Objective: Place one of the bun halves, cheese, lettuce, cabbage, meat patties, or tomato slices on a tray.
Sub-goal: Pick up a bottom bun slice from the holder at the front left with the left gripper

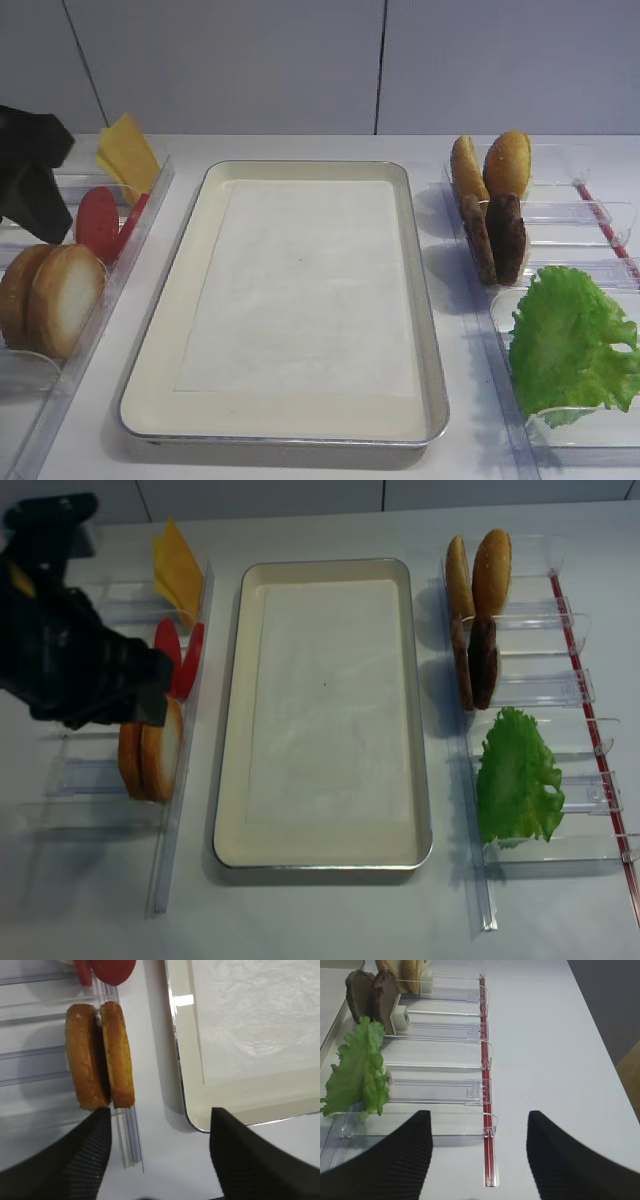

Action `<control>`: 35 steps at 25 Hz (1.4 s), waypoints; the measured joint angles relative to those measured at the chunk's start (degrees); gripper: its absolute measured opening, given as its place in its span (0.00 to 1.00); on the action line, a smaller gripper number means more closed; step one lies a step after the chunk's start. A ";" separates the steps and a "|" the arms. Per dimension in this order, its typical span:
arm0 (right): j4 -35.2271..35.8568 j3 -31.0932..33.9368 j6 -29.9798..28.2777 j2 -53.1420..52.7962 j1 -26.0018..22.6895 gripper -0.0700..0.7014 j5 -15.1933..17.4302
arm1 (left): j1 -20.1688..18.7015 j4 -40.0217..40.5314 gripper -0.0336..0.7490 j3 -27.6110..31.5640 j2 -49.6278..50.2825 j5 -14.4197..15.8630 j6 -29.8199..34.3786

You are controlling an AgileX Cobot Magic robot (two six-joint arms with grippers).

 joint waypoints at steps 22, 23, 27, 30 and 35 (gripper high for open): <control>-0.21 0.00 0.00 0.00 0.00 0.65 0.00 | -2.30 6.17 0.56 -2.78 13.31 -0.81 -4.31; -0.21 0.00 0.00 0.00 0.00 0.65 0.00 | -2.30 6.42 0.56 -2.87 13.31 -0.89 -4.39; -0.21 0.00 0.00 0.00 0.00 0.65 0.00 | -2.30 6.56 0.56 -2.87 13.31 -0.89 -4.45; -0.21 0.00 0.00 0.00 0.00 0.65 0.00 | -2.30 6.56 0.56 -2.87 13.31 -0.93 -4.45; -0.21 0.00 0.00 0.00 0.00 0.65 0.00 | -2.30 6.56 0.56 -2.87 13.31 -0.93 -4.45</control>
